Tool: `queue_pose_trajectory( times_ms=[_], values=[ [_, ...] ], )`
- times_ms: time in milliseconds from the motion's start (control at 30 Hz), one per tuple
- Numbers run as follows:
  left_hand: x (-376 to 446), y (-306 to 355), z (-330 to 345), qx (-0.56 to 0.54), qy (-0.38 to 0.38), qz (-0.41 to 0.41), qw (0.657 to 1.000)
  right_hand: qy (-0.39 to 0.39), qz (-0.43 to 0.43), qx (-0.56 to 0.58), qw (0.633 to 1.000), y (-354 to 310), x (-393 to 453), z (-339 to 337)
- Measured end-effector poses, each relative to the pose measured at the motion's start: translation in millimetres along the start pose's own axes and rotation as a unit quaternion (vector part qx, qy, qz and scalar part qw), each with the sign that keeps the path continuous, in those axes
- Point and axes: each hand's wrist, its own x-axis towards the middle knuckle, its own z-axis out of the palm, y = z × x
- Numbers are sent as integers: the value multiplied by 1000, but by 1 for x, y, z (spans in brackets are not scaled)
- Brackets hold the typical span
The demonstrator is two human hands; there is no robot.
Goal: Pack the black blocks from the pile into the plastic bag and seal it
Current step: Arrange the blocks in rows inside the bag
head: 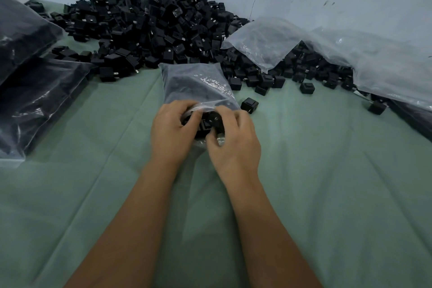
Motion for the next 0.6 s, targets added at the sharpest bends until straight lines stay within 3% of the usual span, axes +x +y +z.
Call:
queue_pose_trajectory(
  times_ms=[167,367,600],
  values=[
    [0,1,0,7,2,23,1000,-31,-15,-10,999,0,3,3],
    [-1,3,-1,44,-10,22,999,-125,20,-16,992,5,12,9],
    [0,1,0,84,-33,10,996,-62,-2,118,991,2,1,5]
  ],
)
